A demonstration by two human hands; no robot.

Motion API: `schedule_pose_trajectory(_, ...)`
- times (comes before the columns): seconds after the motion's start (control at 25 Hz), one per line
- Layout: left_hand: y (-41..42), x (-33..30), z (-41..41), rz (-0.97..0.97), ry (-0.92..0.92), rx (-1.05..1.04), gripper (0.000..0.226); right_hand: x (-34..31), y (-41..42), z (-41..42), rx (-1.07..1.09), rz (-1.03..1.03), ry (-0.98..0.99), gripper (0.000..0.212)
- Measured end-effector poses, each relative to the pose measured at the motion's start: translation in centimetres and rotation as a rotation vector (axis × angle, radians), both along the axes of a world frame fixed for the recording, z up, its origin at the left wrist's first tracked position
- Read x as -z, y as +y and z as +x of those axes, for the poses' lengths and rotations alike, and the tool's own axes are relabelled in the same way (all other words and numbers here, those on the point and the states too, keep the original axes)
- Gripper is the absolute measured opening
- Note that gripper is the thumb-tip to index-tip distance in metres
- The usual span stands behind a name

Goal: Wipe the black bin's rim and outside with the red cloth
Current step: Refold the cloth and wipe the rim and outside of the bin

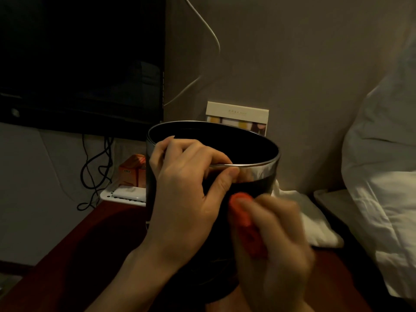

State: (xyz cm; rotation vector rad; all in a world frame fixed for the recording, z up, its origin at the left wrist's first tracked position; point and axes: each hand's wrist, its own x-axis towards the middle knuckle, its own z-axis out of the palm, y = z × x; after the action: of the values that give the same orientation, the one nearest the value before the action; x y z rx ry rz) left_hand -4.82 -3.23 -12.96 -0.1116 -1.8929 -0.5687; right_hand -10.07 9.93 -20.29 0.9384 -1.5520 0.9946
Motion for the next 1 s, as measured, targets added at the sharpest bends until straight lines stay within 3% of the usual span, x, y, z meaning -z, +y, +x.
schedule_pose_trajectory(0.12, 0.1, 0.0, 0.1, 0.002, -0.004, 0.007, 0.004, -0.4, 0.1, -0.1, -0.034, 0.07, 0.031, 0.02)
schedule_pose_trajectory(0.32, 0.1, 0.1, 0.0, 0.009, -0.004, 0.03, 0.005, -2.8, 2.3, -2.1, 0.083, -0.129, -0.151, 0.021)
schedule_pose_trajectory(0.6, -0.3, 0.0, -0.1, 0.021, 0.007, 0.032, 0.01, 0.7, 0.1, -0.2, -0.075, 0.008, -0.078, 0.022)
schedule_pose_trajectory(0.84, -0.2, -0.1, 0.0, 0.012, 0.006, 0.032, 0.02, -0.5, 1.1, -1.6, -0.001, -0.1, -0.056, 0.026)
schedule_pose_trajectory(1.0, -0.9, 0.1, -0.4, 0.015, 0.035, 0.044, 0.015, 2.9, -0.3, -0.9, -0.013, 0.115, 0.076, 0.017)
